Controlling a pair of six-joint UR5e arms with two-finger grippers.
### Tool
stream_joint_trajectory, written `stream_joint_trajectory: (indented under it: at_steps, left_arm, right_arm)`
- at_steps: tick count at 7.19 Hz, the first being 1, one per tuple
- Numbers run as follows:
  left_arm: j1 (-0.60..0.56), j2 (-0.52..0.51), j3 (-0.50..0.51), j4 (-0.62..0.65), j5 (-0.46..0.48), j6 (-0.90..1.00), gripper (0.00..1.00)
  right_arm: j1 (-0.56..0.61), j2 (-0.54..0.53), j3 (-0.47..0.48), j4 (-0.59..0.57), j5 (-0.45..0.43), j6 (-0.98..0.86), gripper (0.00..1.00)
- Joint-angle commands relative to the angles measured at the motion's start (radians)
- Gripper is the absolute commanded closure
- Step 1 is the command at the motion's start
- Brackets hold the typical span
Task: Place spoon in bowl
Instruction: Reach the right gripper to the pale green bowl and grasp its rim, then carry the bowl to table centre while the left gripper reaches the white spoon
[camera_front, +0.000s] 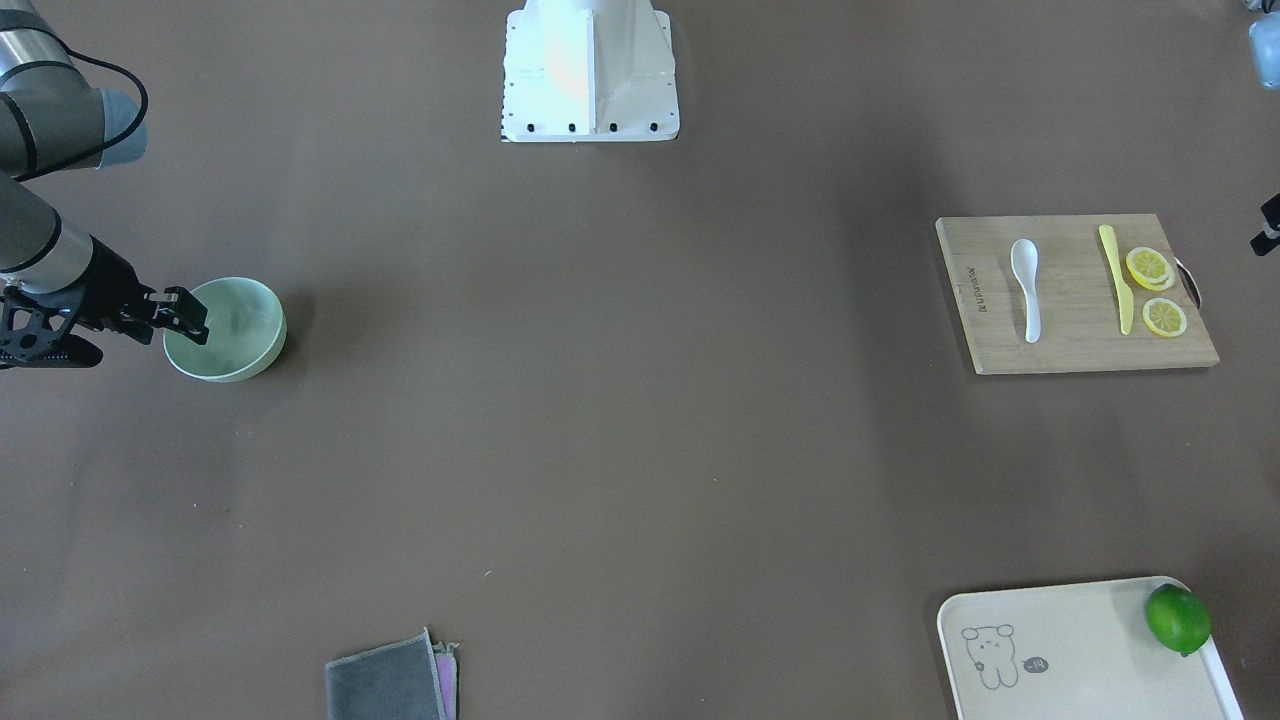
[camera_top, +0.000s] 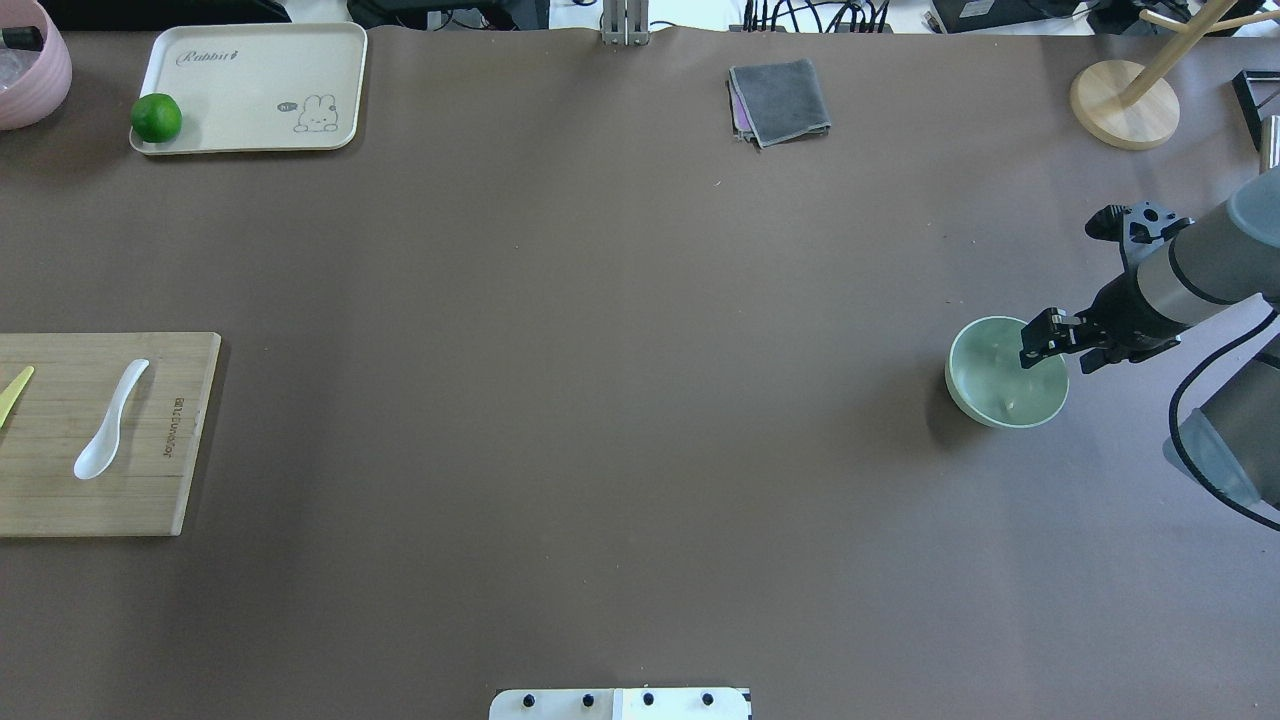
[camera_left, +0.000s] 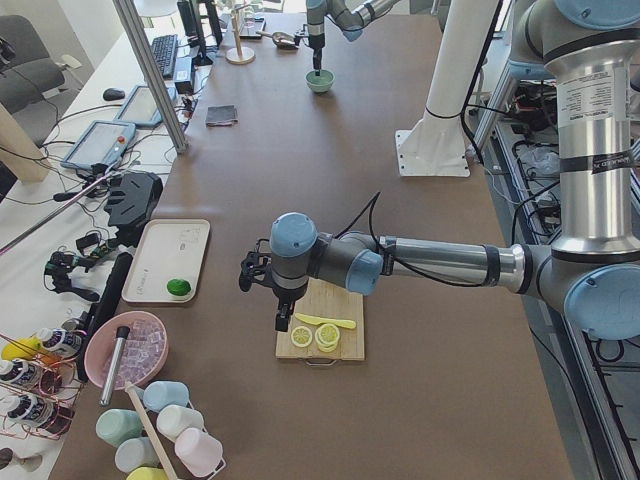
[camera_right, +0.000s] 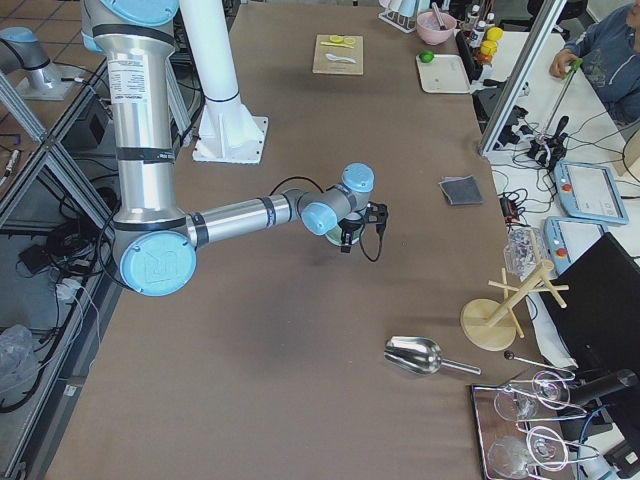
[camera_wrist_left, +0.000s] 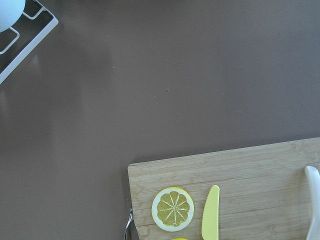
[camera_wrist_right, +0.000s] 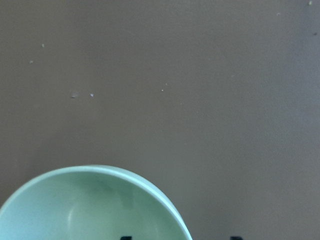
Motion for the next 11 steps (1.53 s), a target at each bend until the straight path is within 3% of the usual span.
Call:
stream_joint_trajectory:
  at_steps: [1,4,6,9,11]
  left_arm:
    - [0.002,-0.001,0.000,0.000,0.001,-0.029,0.02]
    - [0.084,-0.010,-0.003,-0.049,0.005,-0.185,0.02]
    - [0.190,-0.013,-0.001,-0.133,0.009,-0.335,0.03]
    - [0.345,-0.022,0.002,-0.192,0.070,-0.380,0.11]
    - [0.444,-0.062,0.006,-0.213,0.126,-0.451,0.12]
  right_arm:
    - [-0.003,0.000,0.001,0.001,0.003,-0.009,1.00]
    - [-0.001,0.000,0.072,-0.012,0.015,0.008,1.00]
    - [-0.018,0.067,0.101,-0.019,0.036,0.145,1.00]
    - [-0.149,0.193,0.129,-0.017,0.003,0.407,1.00]
    - [-0.258,0.260,0.138,-0.019,-0.081,0.516,1.00]
